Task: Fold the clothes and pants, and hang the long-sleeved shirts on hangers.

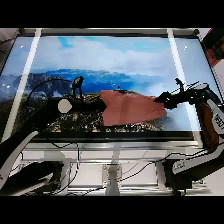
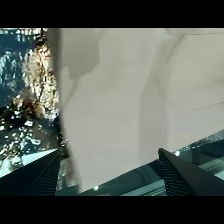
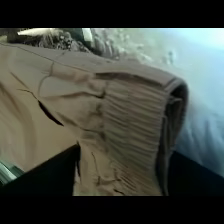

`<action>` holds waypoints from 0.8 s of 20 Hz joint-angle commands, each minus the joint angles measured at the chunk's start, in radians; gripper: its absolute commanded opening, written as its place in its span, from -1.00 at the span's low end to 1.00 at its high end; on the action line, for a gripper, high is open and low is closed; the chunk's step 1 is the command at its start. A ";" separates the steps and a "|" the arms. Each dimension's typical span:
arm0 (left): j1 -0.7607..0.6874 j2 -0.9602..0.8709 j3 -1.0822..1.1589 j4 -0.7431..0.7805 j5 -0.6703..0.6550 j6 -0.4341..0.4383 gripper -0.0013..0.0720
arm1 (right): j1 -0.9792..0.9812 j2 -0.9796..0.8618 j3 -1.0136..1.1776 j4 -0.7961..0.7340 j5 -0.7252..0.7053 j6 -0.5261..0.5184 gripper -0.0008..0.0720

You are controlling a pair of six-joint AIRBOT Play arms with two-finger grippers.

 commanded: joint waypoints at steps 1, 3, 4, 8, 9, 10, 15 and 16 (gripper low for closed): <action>0.001 0.000 0.001 0.001 0.000 0.001 0.98 | 0.072 -0.021 0.001 0.041 0.011 -0.045 0.27; 0.001 0.000 0.001 0.001 0.000 0.032 0.98 | 0.077 -0.018 0.001 0.107 0.031 -0.045 -0.62; 0.001 0.000 0.001 0.001 0.000 0.062 0.98 | 0.077 -0.011 0.001 0.145 0.042 -0.045 -0.85; 0.012 0.032 0.003 0.001 0.005 0.241 0.92 | 0.076 0.090 0.020 0.240 0.045 -0.075 -0.93; 0.026 0.050 0.003 0.001 0.010 0.271 0.71 | 0.074 0.130 0.040 0.237 0.025 -0.075 -0.93; 0.047 0.075 0.006 0.001 0.011 0.300 0.62 | 0.067 0.172 0.063 0.235 -0.009 -0.074 -0.93; 0.175 0.248 0.015 0.002 0.018 0.436 0.62 | -0.049 0.336 0.196 0.172 -0.289 0.070 -0.93; 0.207 0.291 0.015 0.002 0.019 0.450 0.62 | -0.091 0.362 0.214 0.135 -0.348 0.127 -0.93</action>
